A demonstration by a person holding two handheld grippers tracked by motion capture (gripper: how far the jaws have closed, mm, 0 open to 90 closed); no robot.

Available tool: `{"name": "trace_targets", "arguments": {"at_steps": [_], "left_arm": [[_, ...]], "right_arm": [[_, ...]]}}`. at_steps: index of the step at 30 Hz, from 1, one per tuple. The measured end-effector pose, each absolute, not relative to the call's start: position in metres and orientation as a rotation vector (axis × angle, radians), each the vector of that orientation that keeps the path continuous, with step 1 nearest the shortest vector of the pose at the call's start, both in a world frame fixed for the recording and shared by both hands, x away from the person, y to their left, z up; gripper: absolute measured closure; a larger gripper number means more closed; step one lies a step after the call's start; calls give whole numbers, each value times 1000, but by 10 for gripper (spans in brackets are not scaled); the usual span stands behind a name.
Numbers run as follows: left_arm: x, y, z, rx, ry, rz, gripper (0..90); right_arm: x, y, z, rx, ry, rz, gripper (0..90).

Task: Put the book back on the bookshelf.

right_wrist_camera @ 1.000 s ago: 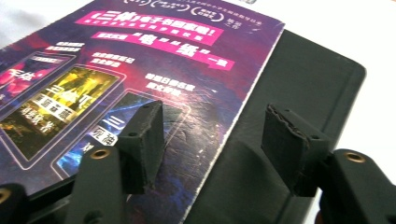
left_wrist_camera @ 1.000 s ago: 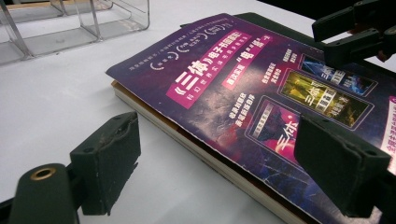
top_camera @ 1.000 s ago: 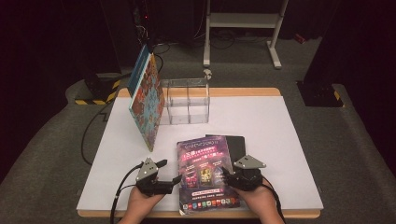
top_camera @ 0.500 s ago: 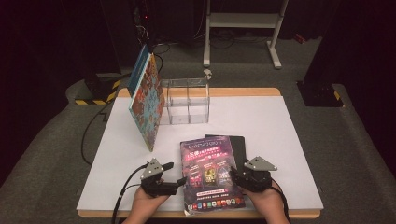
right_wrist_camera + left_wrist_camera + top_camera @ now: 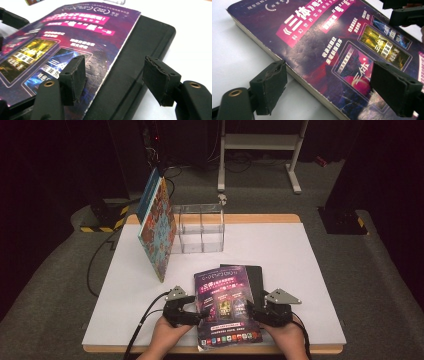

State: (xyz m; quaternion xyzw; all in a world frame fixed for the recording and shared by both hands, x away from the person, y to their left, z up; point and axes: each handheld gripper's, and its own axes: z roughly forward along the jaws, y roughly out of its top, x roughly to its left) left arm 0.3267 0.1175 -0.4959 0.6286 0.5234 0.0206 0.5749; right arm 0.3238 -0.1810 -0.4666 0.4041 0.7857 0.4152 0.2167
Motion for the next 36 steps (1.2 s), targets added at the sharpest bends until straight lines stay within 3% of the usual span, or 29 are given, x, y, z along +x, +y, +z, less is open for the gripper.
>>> {"name": "trace_targets", "arguments": {"at_steps": [16,21,27,36], "left_arm": [[326,121,-494,1501,1231,76,144],[328,119,-496,1493,1253,-12,135],[330,114,-493,1474,1240,-27,123],[327,104,-485,1495,1168,26,141]], "right_arm": [[324,-173,-464,1092,2158,1185,305],[325,-169,-468,1110,2191,1150,318],[324,-176,-468,1131,2182,1139,317],[324,-185,-467,1154,2151,1107,317]]}}
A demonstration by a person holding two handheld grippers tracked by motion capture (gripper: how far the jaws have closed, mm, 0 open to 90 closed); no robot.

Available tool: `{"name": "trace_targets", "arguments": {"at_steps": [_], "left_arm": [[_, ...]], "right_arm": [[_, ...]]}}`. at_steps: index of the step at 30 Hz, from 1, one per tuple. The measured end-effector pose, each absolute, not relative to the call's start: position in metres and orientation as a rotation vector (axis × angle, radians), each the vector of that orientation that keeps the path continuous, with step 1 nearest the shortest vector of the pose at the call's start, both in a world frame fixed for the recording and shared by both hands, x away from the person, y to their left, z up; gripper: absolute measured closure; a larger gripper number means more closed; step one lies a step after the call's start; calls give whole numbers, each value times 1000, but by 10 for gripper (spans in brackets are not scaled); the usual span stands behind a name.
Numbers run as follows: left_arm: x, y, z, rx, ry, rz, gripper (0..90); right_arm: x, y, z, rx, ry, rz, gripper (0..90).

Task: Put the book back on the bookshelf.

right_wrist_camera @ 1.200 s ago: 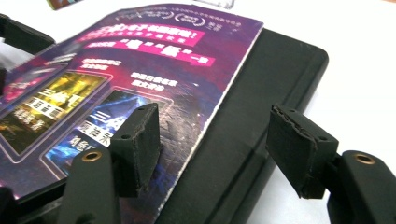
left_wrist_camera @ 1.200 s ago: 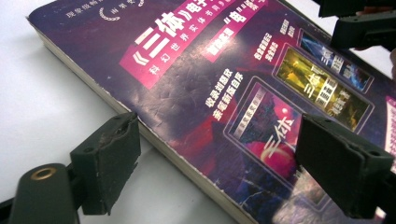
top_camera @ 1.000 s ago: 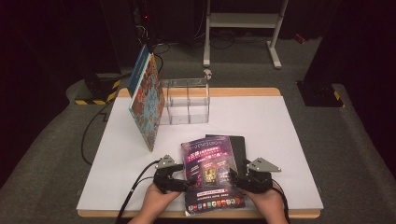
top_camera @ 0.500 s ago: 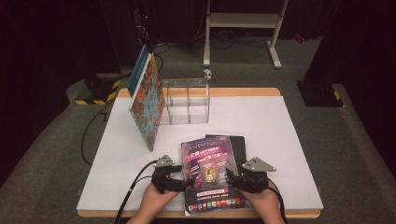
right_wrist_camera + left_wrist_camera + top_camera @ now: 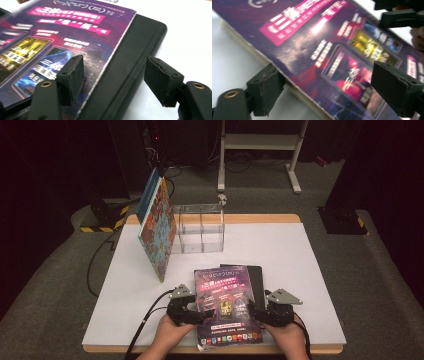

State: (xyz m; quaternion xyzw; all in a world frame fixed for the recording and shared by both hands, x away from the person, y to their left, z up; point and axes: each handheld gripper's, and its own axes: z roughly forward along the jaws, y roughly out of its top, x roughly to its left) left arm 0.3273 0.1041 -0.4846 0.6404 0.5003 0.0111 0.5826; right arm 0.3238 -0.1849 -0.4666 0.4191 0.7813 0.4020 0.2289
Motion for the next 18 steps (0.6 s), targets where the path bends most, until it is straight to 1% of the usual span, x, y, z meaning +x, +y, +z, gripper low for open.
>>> {"name": "trace_targets", "arguments": {"at_steps": [4,5,6,10,12,13,14,18], "left_arm": [[327,96,-481,1526,1137,51,135],[327,95,-482,1532,1132,63,131],[326,95,-482,1537,1128,67,131],[321,109,-482,1473,1138,150,146],[325,120,-486,1425,1187,135,130],[326,121,-487,1433,1199,118,116],[326,121,-487,1433,1199,118,105],[333,114,-492,1435,1249,50,93]], "right_arm": [[325,-182,-464,1147,2130,1108,320],[325,-171,-461,1113,2141,1154,316],[325,-171,-461,1113,2141,1154,316],[326,-153,-466,1060,2193,1106,322],[326,-157,-467,1086,2192,1118,322],[327,-159,-467,1092,2197,1115,322],[327,-159,-467,1092,2197,1115,322],[324,-167,-465,1110,2187,1075,343]]}}
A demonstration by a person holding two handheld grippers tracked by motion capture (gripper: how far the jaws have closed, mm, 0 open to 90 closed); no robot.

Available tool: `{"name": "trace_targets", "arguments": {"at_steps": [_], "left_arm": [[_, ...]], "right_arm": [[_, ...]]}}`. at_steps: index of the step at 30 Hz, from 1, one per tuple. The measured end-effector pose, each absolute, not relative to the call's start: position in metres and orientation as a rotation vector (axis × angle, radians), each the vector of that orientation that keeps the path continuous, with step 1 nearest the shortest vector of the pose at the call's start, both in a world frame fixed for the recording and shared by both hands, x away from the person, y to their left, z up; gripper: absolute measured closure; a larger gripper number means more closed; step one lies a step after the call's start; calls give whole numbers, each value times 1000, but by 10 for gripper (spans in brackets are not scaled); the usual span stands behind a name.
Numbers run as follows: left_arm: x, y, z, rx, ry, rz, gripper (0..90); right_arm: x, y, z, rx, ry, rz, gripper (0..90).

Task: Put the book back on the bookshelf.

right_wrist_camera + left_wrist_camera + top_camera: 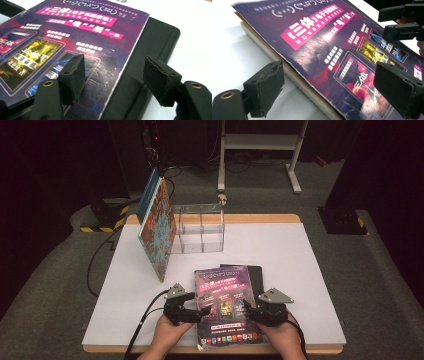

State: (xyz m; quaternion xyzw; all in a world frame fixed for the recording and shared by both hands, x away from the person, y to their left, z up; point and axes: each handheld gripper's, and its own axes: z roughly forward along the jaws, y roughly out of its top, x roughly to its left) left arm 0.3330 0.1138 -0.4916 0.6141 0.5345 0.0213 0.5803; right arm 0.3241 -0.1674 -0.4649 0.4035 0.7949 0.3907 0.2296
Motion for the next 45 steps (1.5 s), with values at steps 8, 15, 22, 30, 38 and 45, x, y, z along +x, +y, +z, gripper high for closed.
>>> {"name": "trace_targets", "arguments": {"at_steps": [8,15,22,30,38,45], "left_arm": [[340,106,-497,1451,1325,-33,24],[338,100,-491,1467,1252,-32,53],[338,85,-483,1503,1195,-2,51],[338,66,-473,1522,1126,10,55],[342,78,-478,1484,1141,83,86],[348,75,-486,1504,1194,53,96]], "right_arm": [[320,-168,-466,1102,2171,1077,371],[318,-172,-464,1100,2153,1046,374],[319,-182,-462,1125,2113,1042,364],[320,-185,-461,1131,2103,1059,353],[322,-193,-466,1206,2125,1122,278],[320,-202,-472,1281,2137,1191,239]]}}
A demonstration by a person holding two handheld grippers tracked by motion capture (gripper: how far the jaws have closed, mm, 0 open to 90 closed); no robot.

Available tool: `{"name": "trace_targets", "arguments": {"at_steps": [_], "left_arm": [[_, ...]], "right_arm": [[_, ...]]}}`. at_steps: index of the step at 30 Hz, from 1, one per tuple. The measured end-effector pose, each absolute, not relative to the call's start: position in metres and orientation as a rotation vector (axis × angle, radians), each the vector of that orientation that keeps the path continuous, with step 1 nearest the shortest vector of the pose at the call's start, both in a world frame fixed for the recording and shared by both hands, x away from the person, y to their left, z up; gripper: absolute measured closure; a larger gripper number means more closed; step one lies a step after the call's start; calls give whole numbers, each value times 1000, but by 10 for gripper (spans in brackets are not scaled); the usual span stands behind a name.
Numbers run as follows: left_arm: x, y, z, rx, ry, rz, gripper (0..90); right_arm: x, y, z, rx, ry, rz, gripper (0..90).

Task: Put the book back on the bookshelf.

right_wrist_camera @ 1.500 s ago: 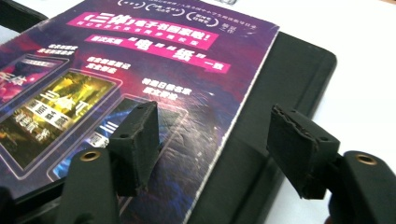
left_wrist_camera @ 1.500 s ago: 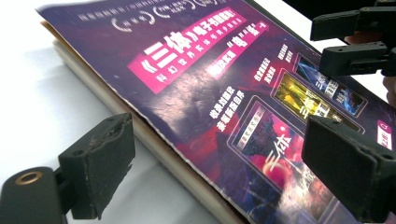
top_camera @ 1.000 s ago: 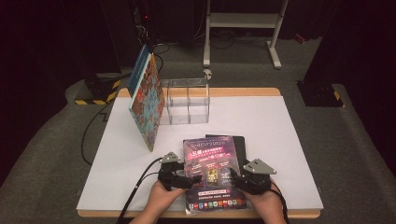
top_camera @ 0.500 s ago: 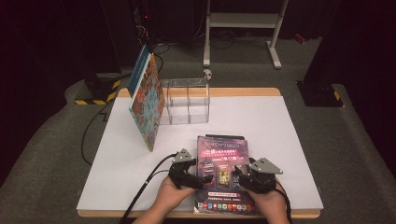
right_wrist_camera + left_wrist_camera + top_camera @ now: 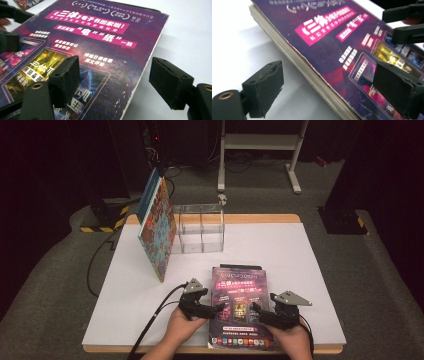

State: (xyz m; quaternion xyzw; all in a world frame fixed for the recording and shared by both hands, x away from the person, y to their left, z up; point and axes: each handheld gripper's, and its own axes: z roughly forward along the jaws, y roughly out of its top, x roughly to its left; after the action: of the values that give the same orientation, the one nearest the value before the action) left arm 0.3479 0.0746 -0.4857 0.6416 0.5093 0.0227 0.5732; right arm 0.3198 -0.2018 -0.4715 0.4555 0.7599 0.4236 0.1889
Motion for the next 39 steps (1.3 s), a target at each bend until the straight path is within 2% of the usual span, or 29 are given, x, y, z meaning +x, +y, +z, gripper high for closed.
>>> {"name": "trace_targets", "arguments": {"at_steps": [7,17,21,24,29,31,32,34,36,39], "left_arm": [[352,72,-487,1482,1218,6,111],[351,71,-487,1493,1198,12,134],[357,73,-489,1464,1243,-75,135],[359,73,-491,1469,1236,-91,131],[355,73,-486,1477,1215,-51,200],[355,76,-484,1465,1205,-10,323],[354,78,-483,1465,1190,25,323],[355,80,-480,1472,1180,64,431],[357,83,-479,1468,1184,76,446],[359,86,-476,1478,1167,120,526]], "right_arm": [[323,-199,-476,1339,2143,1243,192],[330,-200,-479,1402,2154,1267,149],[333,-199,-478,1415,2170,1264,141],[337,-201,-480,1459,2193,1299,143],[338,-191,-473,1399,2201,1203,150],[340,-183,-469,1353,2198,1165,169],[340,-183,-469,1353,2198,1165,169],[345,-177,-467,1337,2202,1145,174],[346,-176,-467,1331,2201,1137,179],[350,-173,-464,1316,2192,1125,215]]}}
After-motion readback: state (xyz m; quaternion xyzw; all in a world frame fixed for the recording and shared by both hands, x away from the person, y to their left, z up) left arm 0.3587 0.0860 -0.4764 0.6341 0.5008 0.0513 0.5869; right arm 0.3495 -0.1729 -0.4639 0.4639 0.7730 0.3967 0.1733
